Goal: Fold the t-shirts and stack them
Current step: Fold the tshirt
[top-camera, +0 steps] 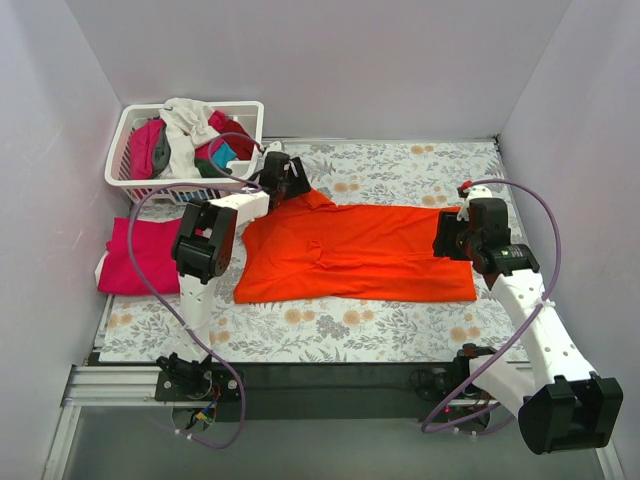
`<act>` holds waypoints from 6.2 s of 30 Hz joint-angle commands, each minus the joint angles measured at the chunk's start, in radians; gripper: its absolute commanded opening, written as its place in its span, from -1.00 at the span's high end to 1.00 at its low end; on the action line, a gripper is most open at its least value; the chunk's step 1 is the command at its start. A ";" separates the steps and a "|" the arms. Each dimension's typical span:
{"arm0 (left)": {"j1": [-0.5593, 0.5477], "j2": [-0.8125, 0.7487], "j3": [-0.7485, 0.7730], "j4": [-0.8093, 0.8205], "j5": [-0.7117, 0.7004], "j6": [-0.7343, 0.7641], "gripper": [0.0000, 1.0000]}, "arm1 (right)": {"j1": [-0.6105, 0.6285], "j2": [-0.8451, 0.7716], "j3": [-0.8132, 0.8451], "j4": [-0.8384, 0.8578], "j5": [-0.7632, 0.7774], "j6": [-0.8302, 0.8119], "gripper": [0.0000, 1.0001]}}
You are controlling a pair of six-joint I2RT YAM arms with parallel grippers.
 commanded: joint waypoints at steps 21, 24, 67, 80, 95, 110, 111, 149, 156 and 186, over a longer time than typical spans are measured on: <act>0.017 0.102 0.112 -0.008 -0.091 0.021 0.10 | 0.007 -0.066 0.028 0.008 -0.054 -0.007 -0.08; 0.018 0.104 0.112 -0.003 -0.100 0.021 0.20 | 0.006 -0.062 0.023 0.011 -0.057 -0.007 -0.08; 0.058 -0.023 0.053 0.060 -0.065 0.016 1.00 | 0.007 0.102 0.046 0.140 -0.076 -0.015 -0.08; 0.057 -0.261 -0.152 0.089 -0.016 -0.044 1.00 | -0.038 0.532 0.262 0.304 0.084 -0.007 -0.10; 0.057 -0.404 -0.300 0.135 0.044 -0.041 1.00 | -0.065 0.869 0.430 0.479 0.047 -0.038 -0.04; 0.043 -0.501 -0.411 0.141 0.053 -0.047 1.00 | -0.063 0.988 0.466 0.490 -0.010 -0.047 -0.04; 0.043 -0.505 -0.415 0.143 0.053 -0.047 1.00 | -0.065 1.003 0.477 0.485 -0.013 -0.045 -0.04; 0.029 -0.616 -0.487 0.120 0.070 -0.038 1.00 | -0.131 1.058 0.634 0.407 0.061 -0.045 -0.11; 0.029 -0.634 -0.516 0.120 0.074 -0.045 1.00 | -0.170 1.098 0.663 0.404 0.082 -0.064 -0.11; 0.029 -0.640 -0.525 0.112 0.082 -0.041 1.00 | -0.197 1.126 0.641 0.329 -0.007 -0.038 0.63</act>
